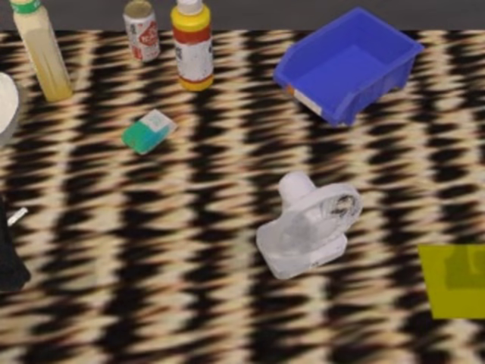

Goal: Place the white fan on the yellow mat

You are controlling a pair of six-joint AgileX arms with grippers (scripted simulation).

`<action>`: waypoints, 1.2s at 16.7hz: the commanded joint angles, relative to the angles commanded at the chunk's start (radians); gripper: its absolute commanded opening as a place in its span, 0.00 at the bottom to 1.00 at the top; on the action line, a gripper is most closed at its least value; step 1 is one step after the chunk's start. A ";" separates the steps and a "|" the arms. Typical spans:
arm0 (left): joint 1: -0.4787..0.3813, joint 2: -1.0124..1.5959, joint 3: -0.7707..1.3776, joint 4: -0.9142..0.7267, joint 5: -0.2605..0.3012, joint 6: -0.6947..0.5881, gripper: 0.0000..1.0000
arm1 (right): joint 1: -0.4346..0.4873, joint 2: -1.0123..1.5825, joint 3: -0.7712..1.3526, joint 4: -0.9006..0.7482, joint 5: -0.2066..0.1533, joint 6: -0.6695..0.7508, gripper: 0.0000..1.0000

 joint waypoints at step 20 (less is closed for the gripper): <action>0.000 0.000 0.000 0.000 0.000 0.000 1.00 | 0.483 1.418 1.379 -1.036 0.000 -0.923 1.00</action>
